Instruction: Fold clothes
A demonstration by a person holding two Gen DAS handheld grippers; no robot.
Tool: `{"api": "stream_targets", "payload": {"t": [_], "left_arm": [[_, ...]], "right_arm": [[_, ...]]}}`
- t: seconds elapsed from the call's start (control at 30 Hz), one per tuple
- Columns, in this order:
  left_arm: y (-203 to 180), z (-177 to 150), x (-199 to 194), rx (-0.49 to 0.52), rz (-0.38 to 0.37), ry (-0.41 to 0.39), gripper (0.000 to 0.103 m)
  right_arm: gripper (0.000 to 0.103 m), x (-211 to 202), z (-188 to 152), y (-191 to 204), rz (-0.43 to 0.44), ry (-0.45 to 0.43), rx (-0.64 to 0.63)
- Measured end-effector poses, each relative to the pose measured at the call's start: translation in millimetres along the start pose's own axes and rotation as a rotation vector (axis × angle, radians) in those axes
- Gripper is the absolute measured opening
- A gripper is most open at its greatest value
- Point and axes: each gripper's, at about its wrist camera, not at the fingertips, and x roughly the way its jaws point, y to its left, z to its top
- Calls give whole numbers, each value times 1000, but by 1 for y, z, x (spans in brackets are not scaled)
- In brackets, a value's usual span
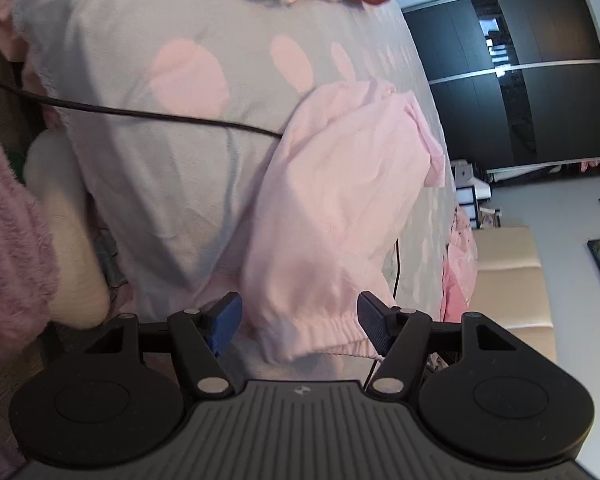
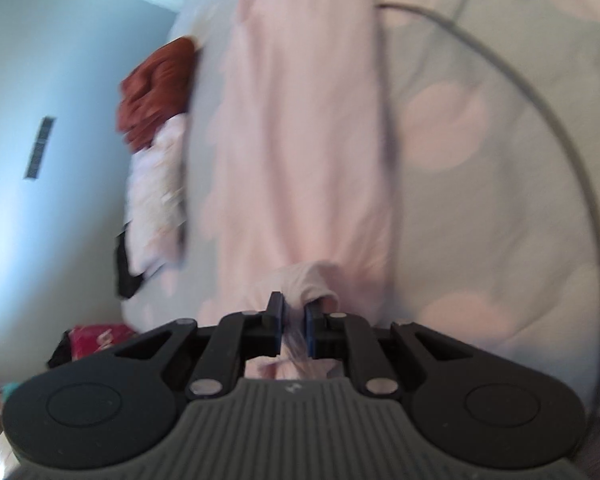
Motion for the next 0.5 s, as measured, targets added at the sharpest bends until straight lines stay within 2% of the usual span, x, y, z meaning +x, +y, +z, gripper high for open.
{"api": "stream_targets", "payload": {"t": [0.13,0.3,0.4,0.47,0.5], "left_arm": [[-8,2,28,74,60,36,60],[-17,10,55,144,56,65,58],[-32,16,65,219,33,109,23],[-45,21,64,254,12,114,12],[-53,26,63,274,2,112,9]], "right_arm": [[13,-1,17,-13,-40,2,-38],[13,8,18,-18,-31,38,-79],[13,10,20,-23,-19,49,-54],[13,4,23,-23,-1,50,-40],[13,1,25,-21,12,45,-36]]}}
